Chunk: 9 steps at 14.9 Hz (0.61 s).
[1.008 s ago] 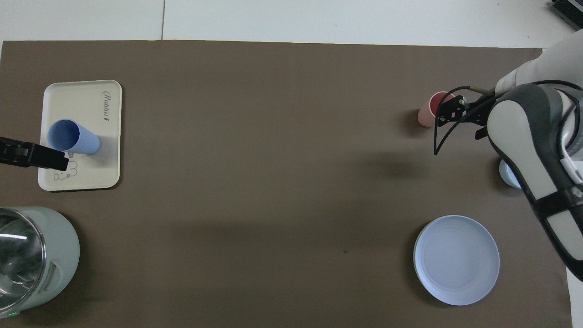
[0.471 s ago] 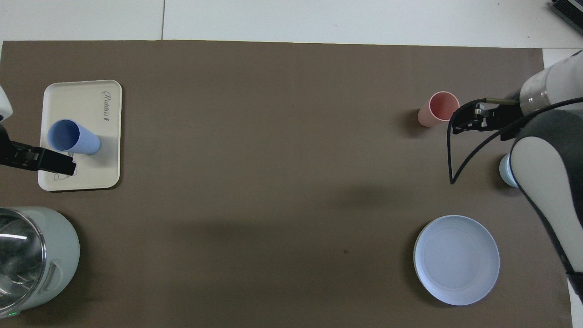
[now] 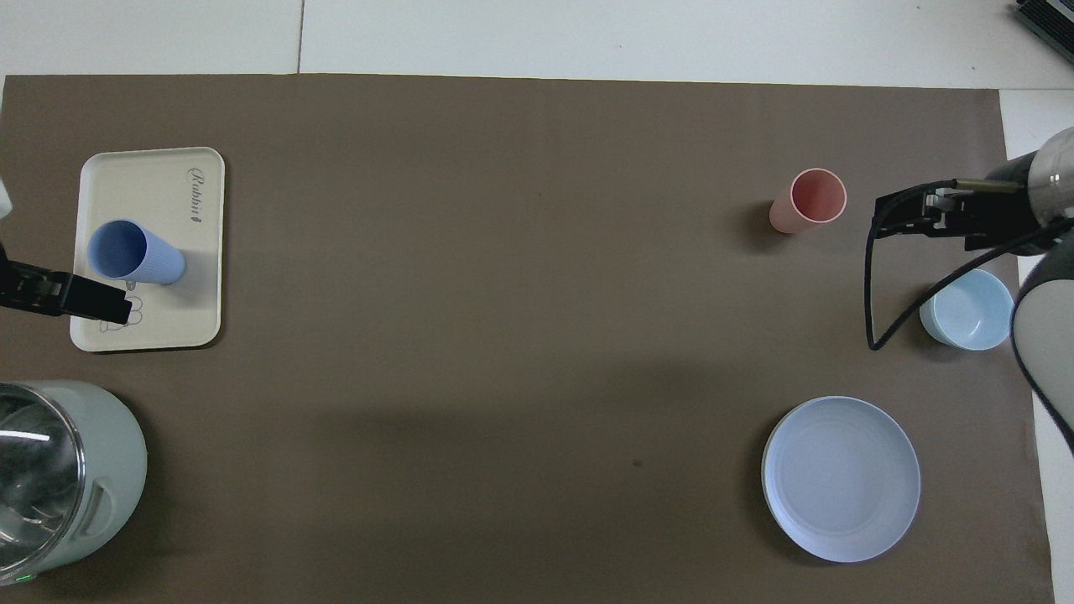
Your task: Place cup on tray
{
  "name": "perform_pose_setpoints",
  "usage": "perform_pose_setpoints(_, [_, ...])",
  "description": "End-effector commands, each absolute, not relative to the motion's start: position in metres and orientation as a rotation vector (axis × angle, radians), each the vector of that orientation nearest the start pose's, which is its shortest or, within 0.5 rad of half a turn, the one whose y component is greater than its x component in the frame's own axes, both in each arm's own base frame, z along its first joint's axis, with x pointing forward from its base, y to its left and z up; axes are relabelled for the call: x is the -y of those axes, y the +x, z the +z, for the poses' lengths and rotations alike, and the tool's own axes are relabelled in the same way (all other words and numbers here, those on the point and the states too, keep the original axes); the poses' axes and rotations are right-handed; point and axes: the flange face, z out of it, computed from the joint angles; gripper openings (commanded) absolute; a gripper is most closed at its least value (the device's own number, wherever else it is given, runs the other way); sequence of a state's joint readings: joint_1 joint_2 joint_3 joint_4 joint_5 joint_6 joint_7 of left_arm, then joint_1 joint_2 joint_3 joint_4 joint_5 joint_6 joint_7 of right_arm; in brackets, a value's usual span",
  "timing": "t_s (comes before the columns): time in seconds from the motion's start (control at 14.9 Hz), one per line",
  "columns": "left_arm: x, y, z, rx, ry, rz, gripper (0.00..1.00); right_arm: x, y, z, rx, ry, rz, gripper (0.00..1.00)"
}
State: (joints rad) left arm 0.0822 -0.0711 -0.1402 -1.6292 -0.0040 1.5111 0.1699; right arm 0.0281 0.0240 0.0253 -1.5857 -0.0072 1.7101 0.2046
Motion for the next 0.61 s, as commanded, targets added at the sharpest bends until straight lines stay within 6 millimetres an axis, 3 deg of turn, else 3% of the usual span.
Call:
perform_pose_setpoints(0.0, [0.031,0.515,0.633,-0.359,-3.118,0.055,1.00,-0.032,0.565,0.638,-0.197,-3.129,-0.223,1.00])
perform_pose_setpoints(0.54, [0.035,0.518,0.634,-0.369,-3.118,0.024,1.00,-0.027,0.543,0.633,-0.196,-3.146,-0.024,1.00])
